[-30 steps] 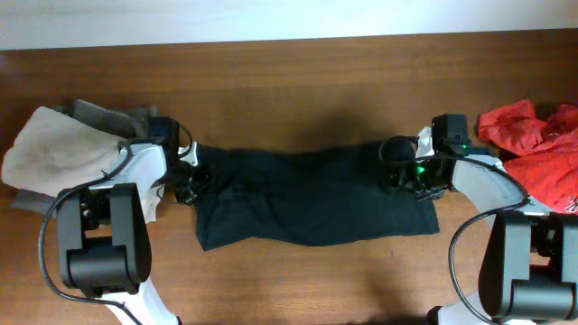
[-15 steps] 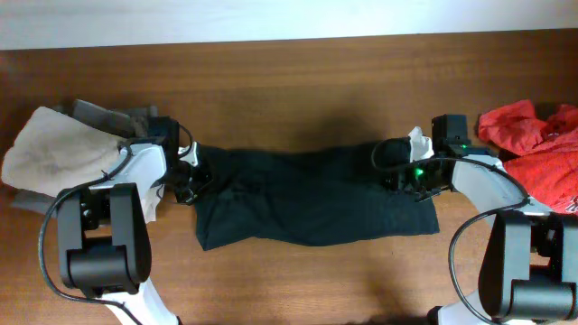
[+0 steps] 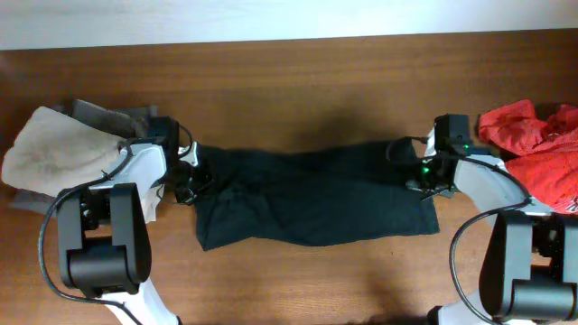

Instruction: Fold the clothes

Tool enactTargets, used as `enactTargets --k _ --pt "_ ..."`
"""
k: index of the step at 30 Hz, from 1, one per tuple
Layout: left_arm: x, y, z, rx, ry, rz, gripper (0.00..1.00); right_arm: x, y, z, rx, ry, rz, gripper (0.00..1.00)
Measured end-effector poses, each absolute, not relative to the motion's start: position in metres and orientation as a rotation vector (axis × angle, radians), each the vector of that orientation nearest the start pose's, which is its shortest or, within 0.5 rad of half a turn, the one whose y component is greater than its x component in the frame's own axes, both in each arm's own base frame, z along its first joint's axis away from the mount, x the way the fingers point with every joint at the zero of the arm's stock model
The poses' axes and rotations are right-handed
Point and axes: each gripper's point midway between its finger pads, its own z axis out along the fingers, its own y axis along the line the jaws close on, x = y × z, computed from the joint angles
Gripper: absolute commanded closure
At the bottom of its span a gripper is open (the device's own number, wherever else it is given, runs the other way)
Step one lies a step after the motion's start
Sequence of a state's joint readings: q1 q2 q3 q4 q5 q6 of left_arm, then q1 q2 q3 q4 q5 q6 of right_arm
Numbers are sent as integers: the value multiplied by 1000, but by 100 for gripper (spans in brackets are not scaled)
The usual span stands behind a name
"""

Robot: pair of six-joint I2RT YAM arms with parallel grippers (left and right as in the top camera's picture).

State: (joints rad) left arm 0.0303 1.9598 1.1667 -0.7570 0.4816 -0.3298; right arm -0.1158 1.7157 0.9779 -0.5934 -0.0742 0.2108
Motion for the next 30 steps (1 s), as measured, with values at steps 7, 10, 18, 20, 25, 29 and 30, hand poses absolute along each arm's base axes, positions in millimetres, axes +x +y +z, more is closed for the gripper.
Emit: enactTargets --k 7,10,18,20,25,29,30 --pt "341 -69 -1 -535 3057 -752 99 347 -39 19 503 2811 60 94" --pt "335 -69 -1 -540 3081 -755 99 347 -40 19 507 2810 55 92" --pt "314 -62 4 -564 3147 -827 87 344 -41 18 513 2821 44 86" --pt "313 -56 3 -549 3151 -805 79 344 -41 18 512 2823 43 81" --pt "320 -47 3 -469 3135 -758 59 344 -41 18 513 2824 43 81" --pt "329 -44 12 -418 3117 -736 58 344 -41 18 513 2824 44 85" --pt "332 -44 15 -405 3106 -729 58 344 -41 18 511 2824 43 87"
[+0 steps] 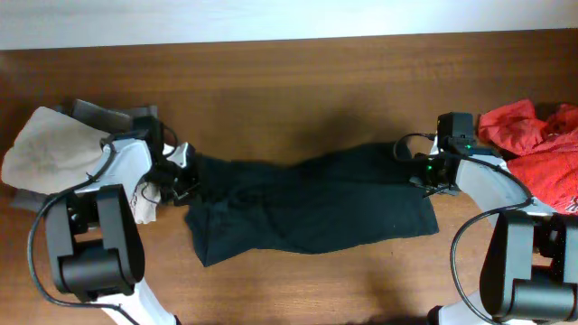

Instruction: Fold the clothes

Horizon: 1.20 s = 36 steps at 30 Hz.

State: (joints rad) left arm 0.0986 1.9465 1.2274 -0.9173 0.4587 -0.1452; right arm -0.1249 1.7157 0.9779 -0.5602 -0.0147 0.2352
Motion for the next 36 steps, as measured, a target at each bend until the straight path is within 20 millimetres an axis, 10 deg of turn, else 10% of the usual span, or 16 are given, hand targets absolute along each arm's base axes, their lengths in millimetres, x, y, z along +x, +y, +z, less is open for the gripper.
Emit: enactTargets --k 6,11,20,31,36 --pt "347 -37 32 -343 3032 -660 57 344 -40 18 526 2821 46 91" --pt "348 -31 36 -327 3024 -600 57 342 -34 18 577 2822 187 45" --pt "349 -28 42 -265 3011 -566 56 321 -78 19 862 2771 373 27" --pt "356 -12 145 -131 2725 -305 43 320 -61 30 713 2751 643 14" --pt "347 -24 156 -81 2723 -288 43 318 -52 31 674 2767 675 16"
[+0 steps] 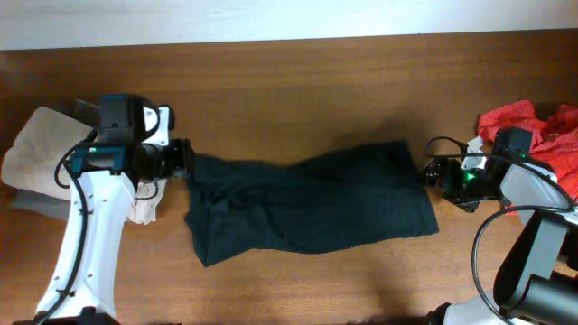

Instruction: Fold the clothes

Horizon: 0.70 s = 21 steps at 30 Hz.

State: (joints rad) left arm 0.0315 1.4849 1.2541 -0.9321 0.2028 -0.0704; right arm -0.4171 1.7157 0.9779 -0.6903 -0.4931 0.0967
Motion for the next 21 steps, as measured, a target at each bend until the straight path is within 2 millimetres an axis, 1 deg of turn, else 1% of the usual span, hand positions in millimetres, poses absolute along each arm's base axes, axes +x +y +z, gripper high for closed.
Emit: enactTargets --k 4,7,9,11,12,15,21 --pt "330 -32 150 -58 2797 -292 44 303 -46 29 717 2823 706 17" --pt "327 -33 149 -53 2813 -283 44 301 -46 29 722 2832 698 14" --pt "325 -33 148 -54 2819 -282 44 303 -47 29 719 2828 689 10" --pt "323 -32 147 -57 2831 -279 44 305 -49 29 713 2819 679 3" --pt "320 -32 146 -59 2840 -278 44 307 -50 29 705 2814 674 1" --pt "317 -32 145 -62 2856 -275 44 313 -53 29 641 2795 649 1" --pt "317 -32 145 -62 2855 -275 44 324 -58 31 539 2762 613 1"
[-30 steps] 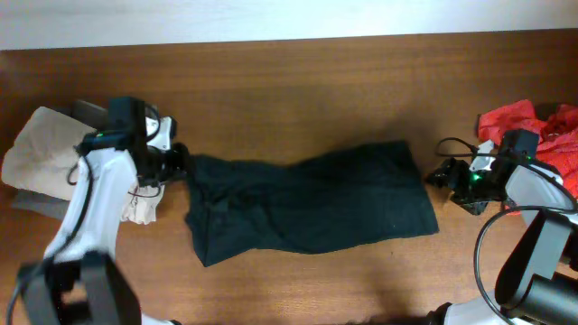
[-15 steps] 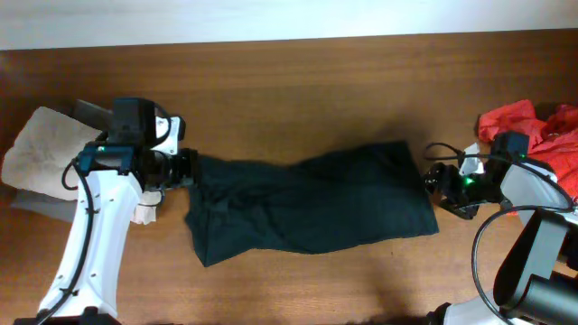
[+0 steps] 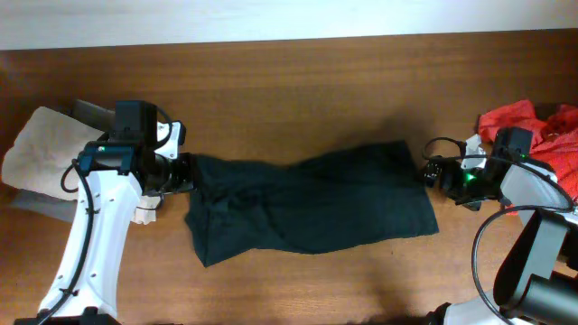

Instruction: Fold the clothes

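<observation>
A dark garment [image 3: 312,203] lies spread lengthwise across the middle of the table, wrinkled, with its lower left corner hanging lowest. My left gripper [image 3: 186,171] is at the garment's upper left edge, its fingers apart and just touching the cloth. My right gripper [image 3: 432,172] stands at the upper right edge, fingers apart, right beside the hem. Neither gripper holds anything that I can see.
A beige cloth [image 3: 41,149] lies on a grey one [image 3: 99,113] at the far left, with a small white piece [image 3: 144,209] under my left arm. A red garment [image 3: 533,135] is heaped at the far right. The table's back edge [image 3: 289,41] meets a white wall.
My left gripper has shifted slightly right and toward the front, up to the garment's left edge. My right gripper has edged left toward the right hem. The garment lies unchanged.
Both grippers were first on the garment's upper corners, with the cloth bunched between them. A second later the left end lay further left and the cloth was longer. Then both grippers stood off the cloth beyond its ends, and now they are back at its edges.
</observation>
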Tool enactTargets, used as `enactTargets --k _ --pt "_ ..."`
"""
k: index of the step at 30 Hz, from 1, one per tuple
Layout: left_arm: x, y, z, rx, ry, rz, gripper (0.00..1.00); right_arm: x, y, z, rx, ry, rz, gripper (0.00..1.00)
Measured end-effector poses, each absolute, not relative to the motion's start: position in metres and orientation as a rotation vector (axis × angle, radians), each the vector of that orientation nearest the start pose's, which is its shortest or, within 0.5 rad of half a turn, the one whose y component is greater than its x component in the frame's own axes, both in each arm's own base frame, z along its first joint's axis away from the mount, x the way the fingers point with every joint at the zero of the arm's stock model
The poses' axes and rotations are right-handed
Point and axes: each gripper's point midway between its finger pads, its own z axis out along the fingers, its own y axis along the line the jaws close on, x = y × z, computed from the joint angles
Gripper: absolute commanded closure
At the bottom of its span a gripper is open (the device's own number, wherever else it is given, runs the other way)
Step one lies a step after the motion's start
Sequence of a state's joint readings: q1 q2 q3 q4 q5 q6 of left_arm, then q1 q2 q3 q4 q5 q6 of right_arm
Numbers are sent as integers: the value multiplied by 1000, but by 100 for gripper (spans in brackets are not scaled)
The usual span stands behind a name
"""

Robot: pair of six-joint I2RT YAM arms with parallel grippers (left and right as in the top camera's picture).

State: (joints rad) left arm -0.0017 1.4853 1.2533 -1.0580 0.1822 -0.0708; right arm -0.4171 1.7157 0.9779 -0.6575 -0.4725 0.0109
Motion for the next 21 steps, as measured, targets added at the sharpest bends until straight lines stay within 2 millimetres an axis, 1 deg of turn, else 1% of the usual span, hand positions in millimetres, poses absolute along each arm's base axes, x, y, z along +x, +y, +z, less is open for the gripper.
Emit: enactTargets --k 5,10,15,21 --pt "318 -32 145 -61 2851 -275 43 334 -57 30 434 2726 628 1" --pt "319 -32 145 -61 2848 -275 43 340 -54 21 351 2712 656 0" --pt "319 -32 145 -61 2848 -275 43 356 -48 22 238 2632 726 4" --pt "319 -32 146 -61 2847 -275 43 369 -37 21 141 2571 831 7"
